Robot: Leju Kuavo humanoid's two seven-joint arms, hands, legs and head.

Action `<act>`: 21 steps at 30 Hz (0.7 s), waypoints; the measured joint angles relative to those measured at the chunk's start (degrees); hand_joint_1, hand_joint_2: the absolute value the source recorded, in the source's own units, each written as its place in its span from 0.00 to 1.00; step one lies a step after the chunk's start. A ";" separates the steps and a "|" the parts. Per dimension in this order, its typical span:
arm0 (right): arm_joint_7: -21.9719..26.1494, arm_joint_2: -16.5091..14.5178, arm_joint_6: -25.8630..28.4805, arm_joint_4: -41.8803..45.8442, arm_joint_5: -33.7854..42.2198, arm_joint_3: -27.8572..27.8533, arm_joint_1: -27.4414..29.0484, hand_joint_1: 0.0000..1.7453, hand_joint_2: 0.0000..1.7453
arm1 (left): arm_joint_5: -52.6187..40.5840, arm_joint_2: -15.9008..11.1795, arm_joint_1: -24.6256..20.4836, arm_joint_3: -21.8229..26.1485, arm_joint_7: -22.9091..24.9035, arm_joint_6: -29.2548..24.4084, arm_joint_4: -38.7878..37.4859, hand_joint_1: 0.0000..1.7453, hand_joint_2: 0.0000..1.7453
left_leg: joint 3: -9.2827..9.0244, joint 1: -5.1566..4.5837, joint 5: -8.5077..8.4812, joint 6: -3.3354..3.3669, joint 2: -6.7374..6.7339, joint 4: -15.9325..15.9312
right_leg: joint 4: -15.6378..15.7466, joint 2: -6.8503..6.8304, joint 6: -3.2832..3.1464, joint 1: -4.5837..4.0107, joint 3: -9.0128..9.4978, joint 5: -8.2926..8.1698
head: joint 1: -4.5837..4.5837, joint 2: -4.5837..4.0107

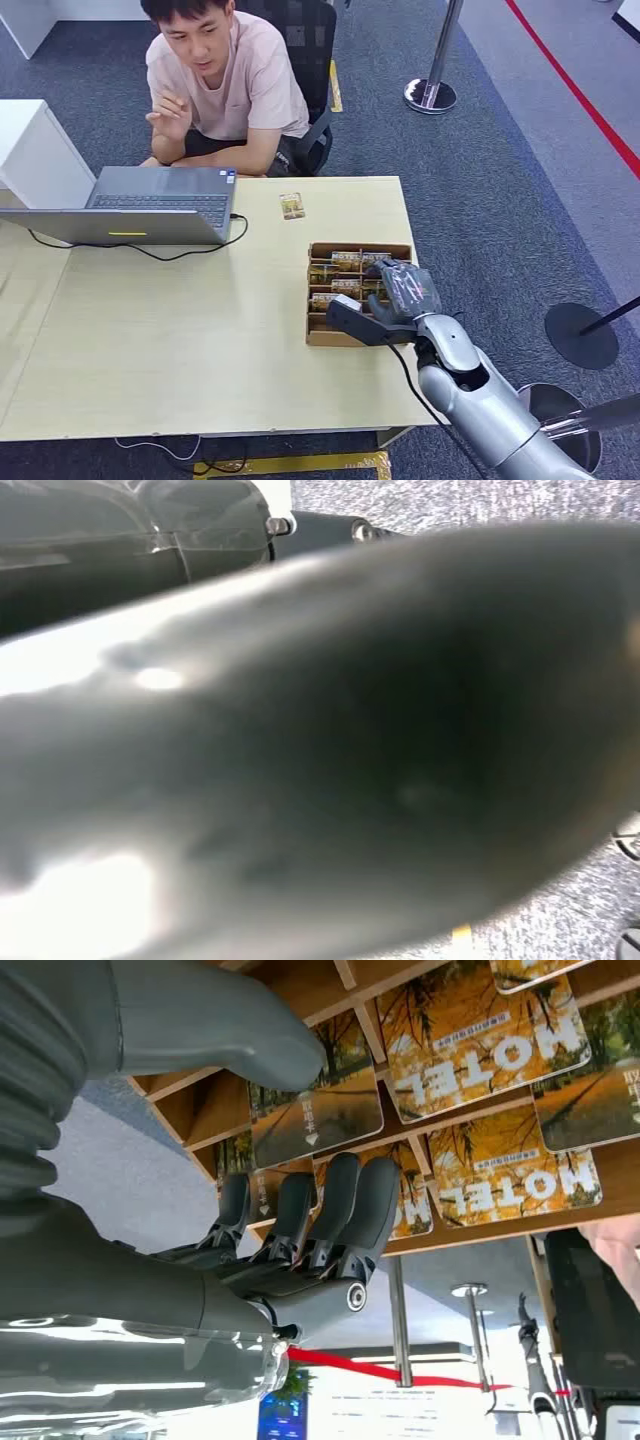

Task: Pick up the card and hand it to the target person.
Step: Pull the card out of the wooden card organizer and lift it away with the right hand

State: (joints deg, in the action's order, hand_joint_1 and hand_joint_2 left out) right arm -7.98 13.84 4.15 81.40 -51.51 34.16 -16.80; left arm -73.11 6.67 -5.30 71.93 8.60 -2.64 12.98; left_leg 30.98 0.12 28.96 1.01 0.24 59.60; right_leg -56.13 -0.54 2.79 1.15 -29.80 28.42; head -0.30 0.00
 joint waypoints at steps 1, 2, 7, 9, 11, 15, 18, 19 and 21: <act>-0.01 0.00 -0.01 -0.01 -0.04 0.03 0.00 0.49 1.00 | 0.00 0.00 0.00 0.00 0.00 0.00 0.00 0.00 0.00 | 0.00 0.00 0.00 0.00 0.00 0.00 | 0.00 0.00 0.00 0.00 0.00 0.00 | 0.00 0.00; -0.01 0.00 -0.06 -0.03 -0.07 0.07 0.00 0.49 1.00 | 0.00 0.00 0.00 0.00 -0.01 0.00 0.00 0.00 0.00 | 0.00 0.00 0.00 0.00 0.00 0.00 | 0.00 0.00 0.00 0.00 0.00 0.00 | -0.01 0.00; -0.09 0.00 -0.43 -0.10 -0.27 0.46 0.01 0.49 1.00 | 0.00 0.00 0.00 0.00 -0.03 -0.06 0.00 0.00 0.00 | 0.00 0.00 0.00 0.00 0.00 0.00 | 0.00 0.00 0.00 0.00 0.00 0.00 | -0.01 0.00; -0.09 0.01 -0.49 -0.11 -0.27 0.57 0.01 0.49 1.00 | 0.00 0.00 0.00 0.00 -0.10 -0.11 0.00 0.00 0.00 | 0.00 0.00 0.00 0.00 0.00 0.00 | 0.00 0.00 0.00 0.00 0.00 0.00 | 0.01 0.00; -0.10 0.03 -0.50 -0.13 -0.27 0.63 0.01 0.50 1.00 | 0.00 0.00 0.00 0.00 -0.28 -0.14 0.00 0.00 0.00 | 0.00 0.00 0.00 0.00 0.00 0.00 | 0.00 0.00 0.00 0.00 0.00 0.00 | 0.00 0.00; -0.18 0.08 -0.50 -0.13 -0.29 0.63 0.03 0.51 1.00 | -0.36 0.00 0.00 0.00 -0.59 -0.15 0.00 0.00 0.00 | -0.01 0.00 0.00 0.00 0.00 0.00 | 0.00 0.00 0.00 0.00 -0.01 0.00 | 0.00 0.00; -0.46 0.10 -0.50 -0.15 -0.39 0.63 0.05 0.50 1.00 | -0.63 0.00 0.01 0.00 -0.83 -0.13 0.00 0.00 0.00 | -0.01 0.00 0.00 0.00 0.00 0.00 | 0.00 0.00 0.00 0.00 -0.01 0.00 | 0.00 0.00; -0.58 0.13 -0.50 -0.15 -0.43 0.63 0.07 0.50 1.00 | -0.63 0.00 0.01 0.00 -0.89 -0.11 0.00 0.00 0.00 | -0.01 0.00 0.00 0.00 0.00 0.00 | 0.00 0.00 0.00 0.00 0.00 0.00 | 0.00 0.00; -0.87 0.19 -0.47 -0.15 -0.48 0.63 0.13 0.50 1.00 | -0.63 0.00 0.01 0.00 -0.99 -0.09 0.00 0.00 0.00 | -0.01 0.00 0.00 0.00 0.00 0.00 | 0.00 0.00 0.00 0.00 0.00 0.00 | 0.00 -0.01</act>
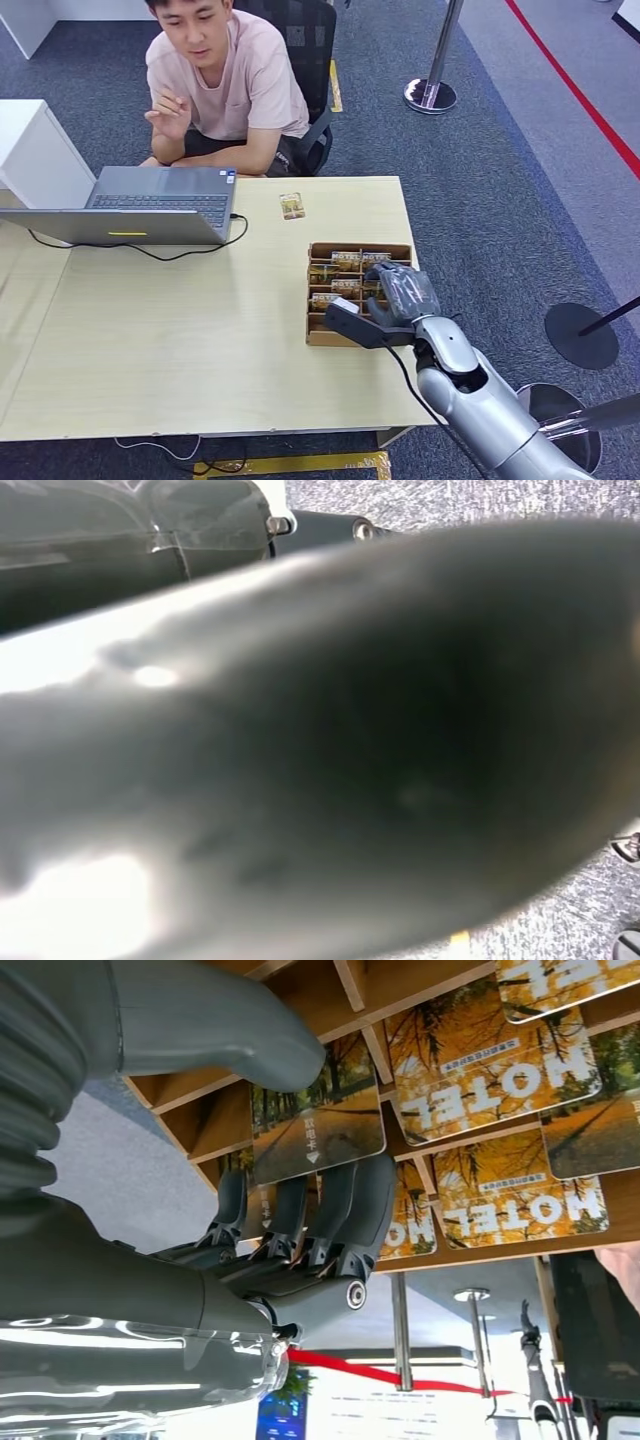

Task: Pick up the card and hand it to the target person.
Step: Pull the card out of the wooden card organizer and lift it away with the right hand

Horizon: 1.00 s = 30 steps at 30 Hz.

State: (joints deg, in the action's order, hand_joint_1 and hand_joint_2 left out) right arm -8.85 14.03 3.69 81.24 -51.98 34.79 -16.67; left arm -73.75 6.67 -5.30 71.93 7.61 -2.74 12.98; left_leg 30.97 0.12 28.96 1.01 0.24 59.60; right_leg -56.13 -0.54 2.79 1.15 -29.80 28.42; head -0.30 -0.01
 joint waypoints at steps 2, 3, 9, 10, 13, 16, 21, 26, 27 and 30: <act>-0.25 0.04 0.04 0.00 -0.03 -0.01 0.05 0.51 1.00 | 0.00 0.00 0.00 0.00 -0.04 0.01 0.00 0.00 0.00 | 0.00 0.00 0.00 0.00 0.00 0.00 | 0.00 0.00 0.00 0.00 0.00 0.00 | 0.01 0.00; -0.31 0.04 0.06 0.00 -0.08 -0.01 0.06 0.51 1.00 | 0.00 0.00 0.00 0.00 -0.05 0.01 0.00 0.00 0.00 | 0.00 0.00 0.00 0.00 0.00 0.00 | 0.00 0.01 0.00 0.00 0.00 0.00 | 0.01 0.01; -0.93 0.05 0.11 0.00 -0.68 -0.02 0.18 0.52 1.00 | 0.00 0.00 0.00 0.00 -0.05 0.01 0.00 0.00 0.00 | 0.00 0.00 0.00 0.00 0.00 0.00 | 0.00 0.01 0.00 0.00 0.00 0.00 | 0.01 0.00; -1.05 0.05 0.09 0.00 -0.78 -0.02 0.22 0.52 1.00 | 0.00 0.00 0.00 0.00 -0.05 0.01 0.00 0.00 0.00 | 0.00 0.00 0.00 0.00 0.00 0.00 | 0.00 0.01 0.00 0.00 0.00 0.00 | 0.01 0.00; -1.30 0.05 -0.05 0.00 -0.93 -0.01 0.29 0.53 1.00 | 0.00 0.00 0.00 0.00 -0.05 0.02 0.00 0.00 0.00 | 0.00 0.00 0.00 0.00 0.00 0.00 | 0.00 0.01 0.00 0.00 0.00 0.00 | 0.00 0.01; -1.36 0.05 -0.18 -0.01 -1.03 0.01 0.30 0.54 1.00 | 0.00 0.00 0.00 0.00 -0.05 0.03 0.00 0.00 0.00 | 0.00 0.00 0.00 0.00 0.00 0.00 | 0.00 0.01 0.00 0.00 0.00 0.00 | 0.00 0.00; -1.35 0.05 -0.44 -0.24 -1.20 0.01 0.29 0.55 1.00 | 0.01 0.00 0.00 0.00 -0.32 0.04 0.00 0.00 0.00 | 0.00 0.00 0.00 0.00 0.00 0.00 | 0.00 0.00 0.00 0.00 0.00 0.00 | -0.01 0.00; -1.22 0.05 -0.80 -0.42 -1.41 0.01 0.18 0.59 1.00 | 0.04 0.00 0.00 0.00 -1.25 0.05 0.00 0.00 0.00 | 0.01 0.00 0.00 0.00 0.00 0.00 | 0.00 0.00 0.00 0.00 0.01 0.00 | 0.01 0.00; -1.19 0.05 -0.84 -0.48 -1.42 0.01 0.12 0.61 1.00 | 0.04 0.00 0.00 0.00 -1.43 0.05 0.00 0.00 0.00 | 0.01 0.00 0.00 0.00 0.00 0.00 | 0.00 0.00 0.00 0.00 0.01 0.00 | 0.01 0.01; -1.12 0.05 -0.91 -0.68 -1.44 0.01 -0.05 0.71 1.00 | 0.05 0.00 0.00 0.00 -2.02 0.09 0.00 0.00 0.75 | 0.01 0.00 0.00 0.00 0.00 0.00 | 0.00 0.00 0.00 0.00 0.01 0.00 | 0.00 0.00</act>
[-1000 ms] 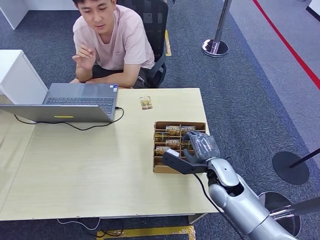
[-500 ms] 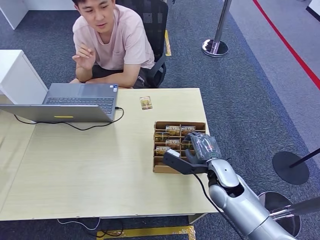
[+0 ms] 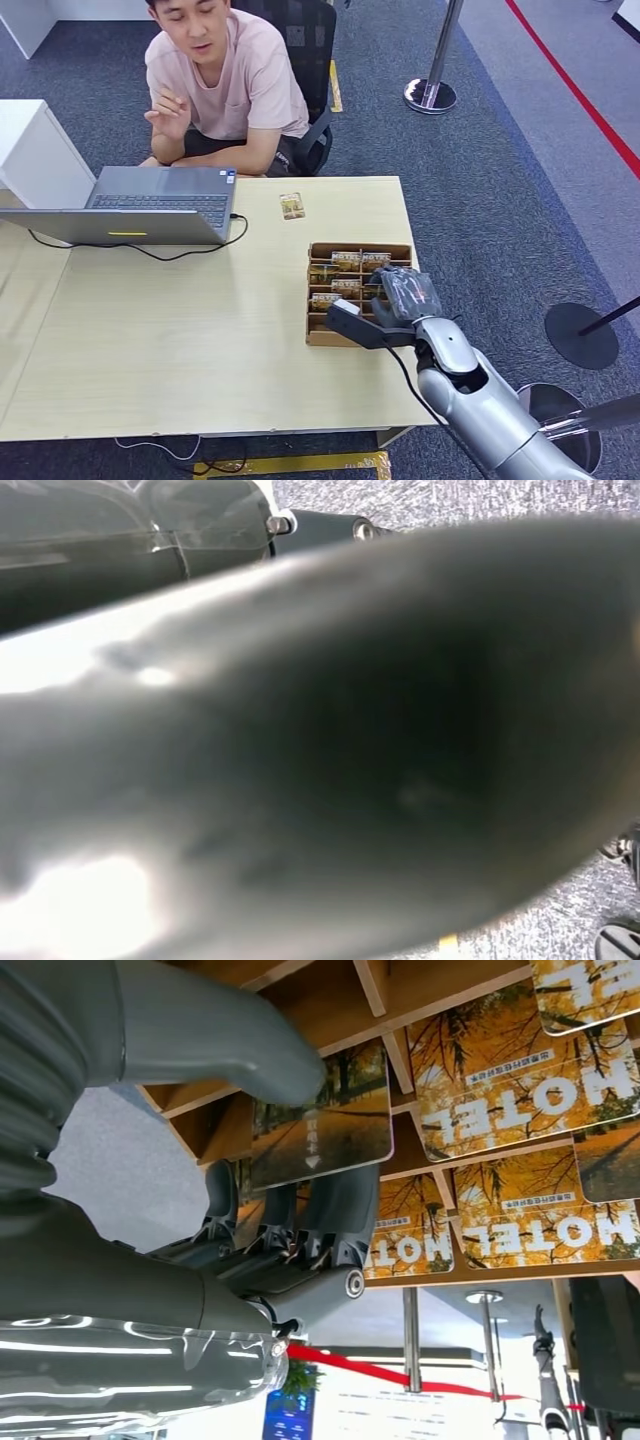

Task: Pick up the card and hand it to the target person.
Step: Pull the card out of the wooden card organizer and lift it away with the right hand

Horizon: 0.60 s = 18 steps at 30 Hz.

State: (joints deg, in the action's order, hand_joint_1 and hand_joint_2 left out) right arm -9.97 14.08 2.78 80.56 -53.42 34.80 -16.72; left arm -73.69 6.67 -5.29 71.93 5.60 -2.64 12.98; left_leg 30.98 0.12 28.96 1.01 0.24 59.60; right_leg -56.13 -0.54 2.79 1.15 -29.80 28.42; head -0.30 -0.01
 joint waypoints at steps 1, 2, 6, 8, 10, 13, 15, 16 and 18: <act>0.02 0.00 -0.01 -0.05 0.00 0.00 -0.05 0.75 1.00 | 0.01 0.00 0.00 0.00 -0.20 0.02 0.00 0.00 1.00 | 0.00 0.00 0.00 0.00 0.00 0.00 | 0.00 0.00 0.00 0.00 0.00 0.00 | 0.01 0.00; 0.03 0.00 -0.02 -0.08 0.00 0.01 -0.09 0.77 1.00 | 0.03 0.00 0.00 0.00 -0.38 0.03 0.00 0.00 1.00 | 0.00 0.00 0.00 0.00 0.00 0.00 | 0.00 -0.01 0.00 0.00 0.00 0.00 | 0.00 0.01; 0.04 -0.01 -0.07 -0.11 -0.05 0.01 -0.32 0.78 1.00 | 0.31 0.00 0.01 0.00 -0.85 0.04 0.00 0.00 1.00 | 0.00 0.00 0.00 0.00 0.00 0.00 | 0.00 0.00 0.00 0.00 0.00 0.00 | 0.01 0.01; 0.08 -0.02 -0.11 -0.11 -0.07 0.04 -0.41 0.79 1.00 | 0.32 0.00 0.01 0.00 -0.96 0.04 0.00 0.00 1.00 | -0.01 0.00 0.00 0.00 0.00 0.00 | 0.00 0.00 0.00 0.00 0.00 0.00 | 0.00 0.01; 0.12 -0.03 -0.14 -0.11 -0.07 0.07 -0.41 0.80 1.00 | 0.32 0.00 0.02 0.00 -1.01 0.03 0.00 0.00 1.00 | 0.00 0.00 0.00 0.00 0.00 0.00 | 0.00 0.00 0.00 0.00 0.00 0.00 | 0.00 0.00; 0.14 -0.04 -0.17 -0.11 -0.07 0.12 -0.41 0.79 1.00 | 0.31 0.00 0.02 0.00 -1.08 0.02 0.00 0.00 1.00 | -0.01 0.00 0.00 0.00 0.00 0.00 | 0.00 0.00 0.00 0.00 0.00 0.00 | 0.00 0.01; 0.17 -0.05 -0.17 -0.11 -0.07 0.19 -0.41 0.79 1.00 | 0.14 0.00 0.04 -0.01 -1.37 -0.05 0.00 0.00 1.00 | -0.01 0.00 0.00 0.00 0.00 0.00 | 0.00 0.00 0.01 0.00 0.01 -0.01 | 0.00 0.01; 0.19 -0.06 -0.17 -0.11 -0.07 0.24 -0.41 0.79 1.00 | 0.03 0.00 0.05 -0.01 -1.61 -0.16 0.00 0.00 1.00 | -0.01 0.00 -0.01 0.00 0.00 0.00 | 0.00 0.00 0.01 0.00 0.01 -0.01 | 0.01 0.01; 0.22 -0.07 -0.14 -0.11 -0.07 0.37 -0.41 0.79 1.00 | -0.06 0.00 0.07 -0.02 -2.10 -0.66 0.00 0.00 1.00 | -0.02 0.00 -0.01 0.00 0.00 0.00 | 0.00 0.01 0.01 0.00 0.01 -0.02 | 0.01 0.01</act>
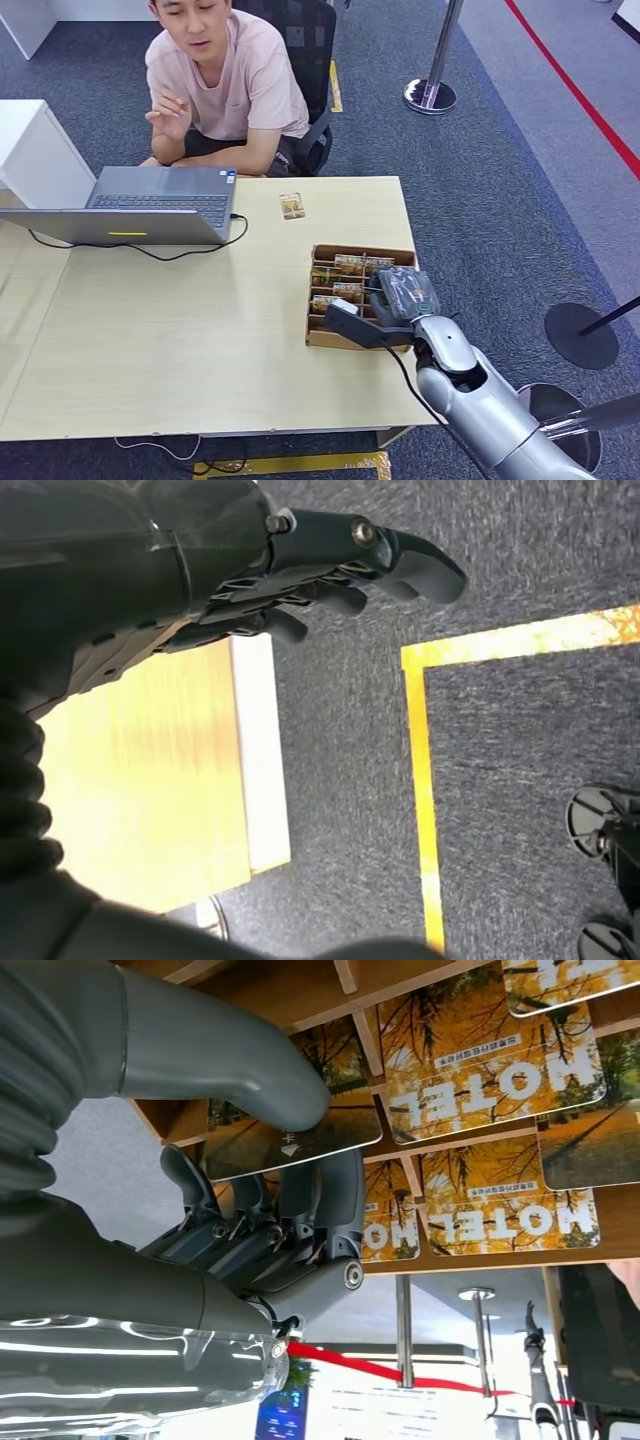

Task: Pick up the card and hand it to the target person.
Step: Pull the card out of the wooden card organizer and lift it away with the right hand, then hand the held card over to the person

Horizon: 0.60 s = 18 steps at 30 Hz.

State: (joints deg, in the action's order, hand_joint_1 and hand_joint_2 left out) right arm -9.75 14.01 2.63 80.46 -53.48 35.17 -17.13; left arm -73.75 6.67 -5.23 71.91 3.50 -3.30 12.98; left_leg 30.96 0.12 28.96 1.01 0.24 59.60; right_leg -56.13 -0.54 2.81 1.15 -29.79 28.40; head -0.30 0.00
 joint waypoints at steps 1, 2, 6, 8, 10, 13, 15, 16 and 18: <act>0.02 0.00 0.04 0.00 0.00 0.08 0.00 0.79 1.00 | 0.02 0.00 0.01 0.01 -0.25 -0.31 0.00 0.00 1.00 | 0.00 0.00 0.00 0.00 0.00 0.00 | 0.00 0.00 0.00 0.00 0.00 0.00 | 0.01 0.00; 0.05 0.00 0.11 0.00 0.00 0.16 0.00 0.79 1.00 | 0.05 0.00 0.03 0.01 -0.42 -0.61 0.00 0.00 1.00 | 0.00 0.00 0.00 0.00 0.00 0.00 | 0.00 0.00 0.00 0.00 0.00 0.00 | 0.01 0.00; 0.87 0.01 1.48 0.08 0.07 0.32 0.04 0.79 1.00 | 0.75 0.00 0.10 0.02 -0.58 -1.07 0.00 0.00 1.00 | 0.00 0.00 0.00 0.00 0.00 0.00 | 0.00 0.00 0.00 0.00 -0.01 0.00 | 0.00 0.00; 1.79 0.04 2.97 0.49 0.13 0.26 0.15 0.79 1.00 | 0.99 0.00 0.14 0.02 -0.55 -1.07 0.00 0.00 1.00 | 0.00 0.00 0.00 0.00 0.00 0.00 | 0.00 0.00 0.00 0.00 -0.01 0.00 | -0.01 0.00; 2.91 0.06 4.72 1.31 0.14 0.14 0.31 0.79 1.00 | 1.01 -0.01 0.16 0.02 -0.51 -1.06 0.00 0.00 1.00 | 0.00 0.00 0.00 0.00 -0.01 0.01 | 0.00 0.01 0.00 0.00 -0.01 0.00 | 0.00 0.00; 5.89 0.14 8.86 3.43 0.03 -0.69 0.69 0.79 1.00 | 1.03 -0.01 0.18 0.01 -0.50 -1.05 0.00 0.00 1.00 | 0.01 0.00 0.00 0.00 -0.01 0.01 | 0.00 0.01 0.01 0.00 -0.02 -0.01 | 0.00 0.00; 8.06 0.20 11.79 5.30 -0.11 -1.63 0.88 0.79 1.00 | 1.06 0.00 0.19 0.01 -0.50 -1.05 0.00 0.00 1.00 | 0.00 0.00 0.00 0.00 -0.01 0.01 | 0.00 0.02 0.01 0.00 -0.02 -0.01 | 0.00 0.00; 9.02 0.20 13.06 6.22 -0.20 -2.10 0.97 0.79 1.00 | 1.07 0.00 0.19 0.00 -0.50 -1.06 0.00 0.00 1.00 | 0.00 0.00 0.00 0.00 -0.01 0.01 | 0.00 0.02 0.01 0.00 -0.02 -0.01 | 0.00 0.00; 11.05 0.17 15.82 7.95 -0.41 -3.03 1.37 0.79 1.00 | 1.08 0.00 0.19 0.00 -0.50 -1.08 0.00 0.00 1.00 | 0.01 0.00 0.00 0.00 -0.01 0.01 | 0.00 0.01 0.01 0.00 -0.02 -0.01 | 0.00 0.00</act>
State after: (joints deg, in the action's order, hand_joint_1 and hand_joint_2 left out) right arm 1.30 14.18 18.46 88.40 -53.90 32.14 -15.76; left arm -72.67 6.67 -5.03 71.91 2.99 -4.38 12.98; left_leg 30.97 0.12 28.96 1.01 0.23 59.61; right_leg -56.13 -0.53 2.81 1.15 -29.81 28.40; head -0.30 0.00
